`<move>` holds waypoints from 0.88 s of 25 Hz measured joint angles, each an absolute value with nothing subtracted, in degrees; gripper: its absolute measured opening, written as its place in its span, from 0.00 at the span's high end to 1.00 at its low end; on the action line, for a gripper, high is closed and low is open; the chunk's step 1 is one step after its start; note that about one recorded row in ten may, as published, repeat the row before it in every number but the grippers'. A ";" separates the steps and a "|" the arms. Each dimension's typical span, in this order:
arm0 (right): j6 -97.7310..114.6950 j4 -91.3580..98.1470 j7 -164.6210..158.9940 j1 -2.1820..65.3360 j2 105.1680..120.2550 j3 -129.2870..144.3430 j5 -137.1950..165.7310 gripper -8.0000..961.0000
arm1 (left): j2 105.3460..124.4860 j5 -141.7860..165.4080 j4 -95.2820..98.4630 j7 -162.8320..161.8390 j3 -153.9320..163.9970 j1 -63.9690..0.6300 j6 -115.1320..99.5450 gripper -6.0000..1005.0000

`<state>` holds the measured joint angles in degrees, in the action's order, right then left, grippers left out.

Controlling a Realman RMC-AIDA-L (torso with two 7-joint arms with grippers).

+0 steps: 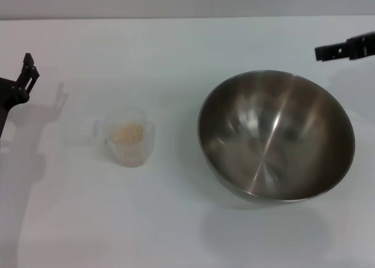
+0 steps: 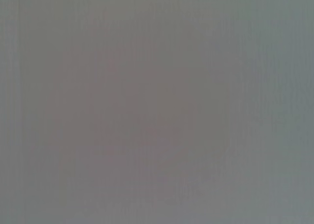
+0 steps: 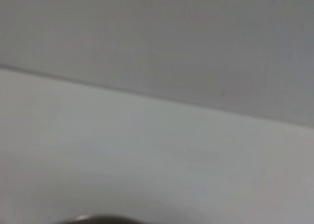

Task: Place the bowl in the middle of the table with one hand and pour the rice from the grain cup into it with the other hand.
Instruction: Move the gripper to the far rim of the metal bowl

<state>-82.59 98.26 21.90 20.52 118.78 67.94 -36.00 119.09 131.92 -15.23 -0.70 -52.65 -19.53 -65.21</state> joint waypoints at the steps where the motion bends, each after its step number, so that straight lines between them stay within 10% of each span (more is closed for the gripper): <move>1: -82.71 97.36 22.18 20.71 118.81 67.94 -36.03 0.13 | 119.09 131.92 -15.33 -0.70 -52.65 -19.44 -65.21 0.14; 22: -79.65 78.17 27.11 27.21 118.77 67.31 -35.92 0.12 | 119.09 131.92 -15.44 -0.70 -53.03 -19.74 -65.30 0.14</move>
